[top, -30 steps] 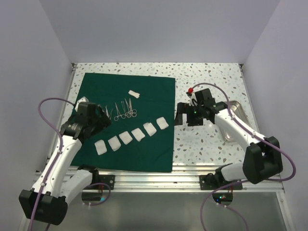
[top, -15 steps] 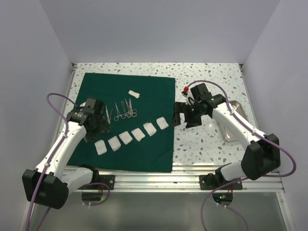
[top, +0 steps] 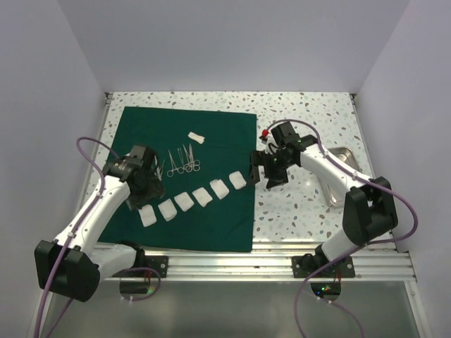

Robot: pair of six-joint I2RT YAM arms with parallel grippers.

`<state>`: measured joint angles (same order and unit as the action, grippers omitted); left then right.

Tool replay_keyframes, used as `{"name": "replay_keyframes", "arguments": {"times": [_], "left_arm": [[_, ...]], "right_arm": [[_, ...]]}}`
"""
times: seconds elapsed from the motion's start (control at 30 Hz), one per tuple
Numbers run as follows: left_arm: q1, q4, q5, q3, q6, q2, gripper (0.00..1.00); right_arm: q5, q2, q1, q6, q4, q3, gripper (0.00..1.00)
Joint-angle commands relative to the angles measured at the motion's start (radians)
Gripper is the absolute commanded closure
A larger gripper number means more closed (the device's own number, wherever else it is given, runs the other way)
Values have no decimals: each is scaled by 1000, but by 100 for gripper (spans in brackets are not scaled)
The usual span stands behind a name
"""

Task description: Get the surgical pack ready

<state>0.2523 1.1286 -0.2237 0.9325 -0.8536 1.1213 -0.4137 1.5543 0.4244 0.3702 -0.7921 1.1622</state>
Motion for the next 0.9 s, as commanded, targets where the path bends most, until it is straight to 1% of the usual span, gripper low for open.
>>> {"name": "replay_keyframes", "arguments": {"times": [0.0,0.07,0.23,0.3,0.4,0.47,0.6,0.87], "left_arm": [[11,-30,59,14,40,18,28],[18,-29,61,31,51,29,28],[18,17,-19,17,4,32,29],[19,29,-22,0,-22,60,31],[30,1,-14,-49,-39,84,36],[31,-26,-32,-73,-51,100,41],[34,-41,-55,-72,-62,147,44],[47,-90,-95,-84,-65,236,57]], "right_arm": [[-60,42,2,4,76,71,12],[-65,58,5,7,80,77,12],[-68,82,8,-7,64,105,12],[-66,72,7,-7,60,100,12],[-69,47,7,-5,63,79,12],[-66,36,7,-4,64,64,12],[-60,6,7,-13,54,41,12],[-51,4,8,-47,34,19,12]]}}
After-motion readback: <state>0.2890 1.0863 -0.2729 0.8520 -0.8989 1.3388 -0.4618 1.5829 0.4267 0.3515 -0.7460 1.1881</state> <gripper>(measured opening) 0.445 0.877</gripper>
